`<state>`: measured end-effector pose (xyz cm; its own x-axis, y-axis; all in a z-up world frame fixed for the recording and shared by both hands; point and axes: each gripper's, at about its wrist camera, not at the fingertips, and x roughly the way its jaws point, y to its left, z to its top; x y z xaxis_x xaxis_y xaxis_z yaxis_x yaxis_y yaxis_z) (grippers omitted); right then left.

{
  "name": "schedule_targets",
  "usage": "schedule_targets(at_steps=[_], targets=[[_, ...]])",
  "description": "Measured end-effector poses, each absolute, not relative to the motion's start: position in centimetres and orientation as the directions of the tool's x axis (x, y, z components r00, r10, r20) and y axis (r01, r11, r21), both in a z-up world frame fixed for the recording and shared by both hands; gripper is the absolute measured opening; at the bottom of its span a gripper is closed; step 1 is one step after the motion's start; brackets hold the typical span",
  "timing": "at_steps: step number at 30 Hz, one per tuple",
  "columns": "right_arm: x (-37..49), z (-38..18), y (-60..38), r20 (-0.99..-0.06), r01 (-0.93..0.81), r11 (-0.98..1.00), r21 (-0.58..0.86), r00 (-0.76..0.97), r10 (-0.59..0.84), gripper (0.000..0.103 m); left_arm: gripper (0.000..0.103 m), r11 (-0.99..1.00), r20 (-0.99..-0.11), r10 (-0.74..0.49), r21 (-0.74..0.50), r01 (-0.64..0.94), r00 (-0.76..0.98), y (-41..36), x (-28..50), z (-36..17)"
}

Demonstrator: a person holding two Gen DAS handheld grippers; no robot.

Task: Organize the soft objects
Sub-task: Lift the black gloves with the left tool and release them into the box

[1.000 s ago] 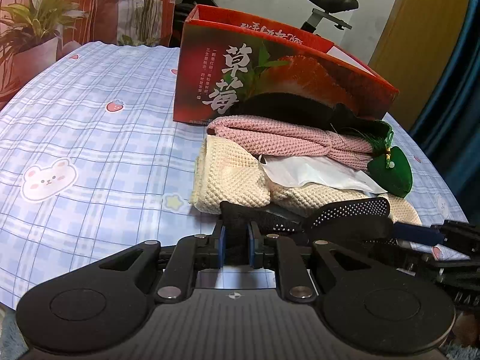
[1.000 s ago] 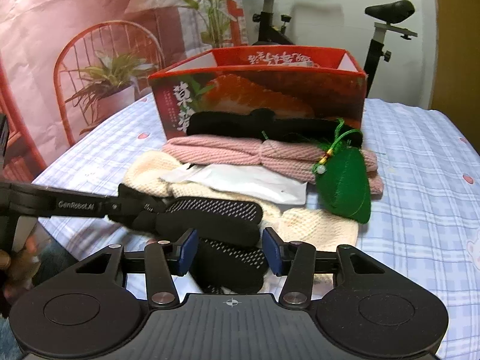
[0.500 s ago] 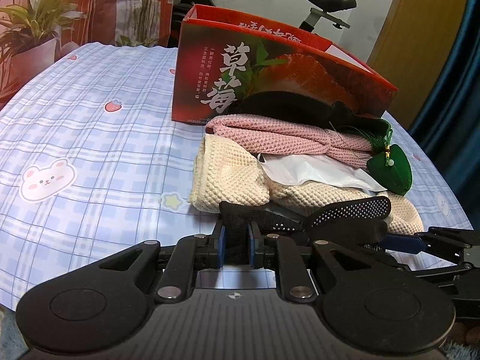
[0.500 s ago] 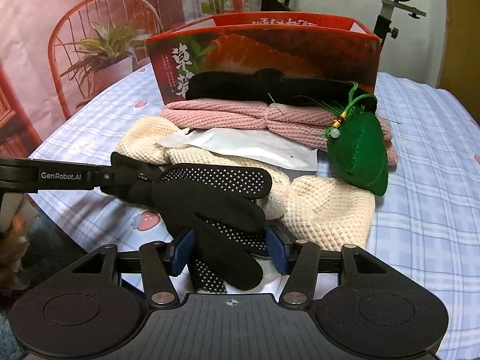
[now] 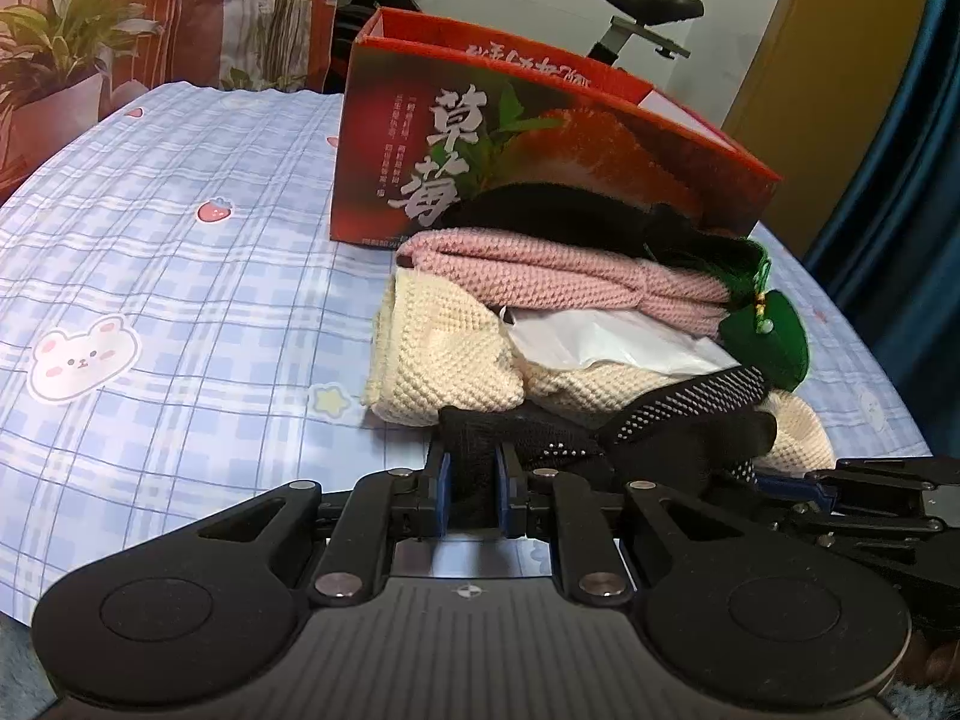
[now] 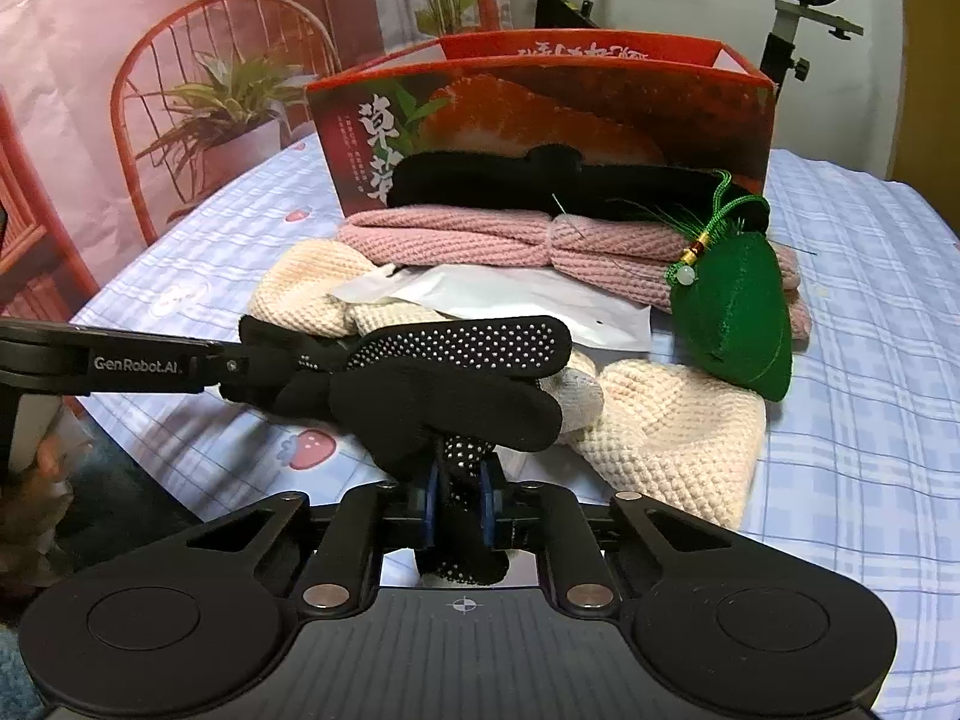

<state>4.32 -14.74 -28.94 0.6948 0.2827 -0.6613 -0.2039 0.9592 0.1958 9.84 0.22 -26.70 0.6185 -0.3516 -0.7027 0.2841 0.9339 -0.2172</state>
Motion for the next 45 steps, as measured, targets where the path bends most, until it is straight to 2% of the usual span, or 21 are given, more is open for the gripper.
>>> schedule_targets(at_steps=[11, 26, 33, 37, 45], targets=[[3.3, -24.8, -17.3, -0.475, -0.208, 0.939, 0.273, 0.820, 0.320, 0.012, 0.012, 0.906, -0.573, -0.421, -0.228, 0.357, 0.703, 0.4, 8.8, -22.1], [7.8, -17.6, -19.7, -0.334, -0.212, 0.935, 0.283, 0.892, 0.303, 0.012, 0.012, 0.899, -0.451, -0.438, -0.225, 0.376, 0.778, -1.3, 14.3, -14.2], [14.2, -14.7, -20.6, -0.339, -0.201, 0.943, 0.266, 0.896, 0.287, 0.012, 0.012, 0.905, -0.461, -0.425, -0.223, 0.362, 0.779, -2.5, 19.8, -12.4], [18.1, -14.2, -20.9, -0.368, -0.179, 0.948, 0.263, 0.890, 0.270, 0.012, 0.012, 0.911, -0.521, -0.412, -0.245, 0.331, 0.747, -3.2, 23.4, -12.8], [24.0, -16.7, -21.7, -0.519, -0.102, 0.948, 0.301, 0.817, 0.253, 0.012, 0.012, 0.926, -0.653, -0.371, -0.210, 0.314, 0.660, -5.1, 27.9, -15.3]])
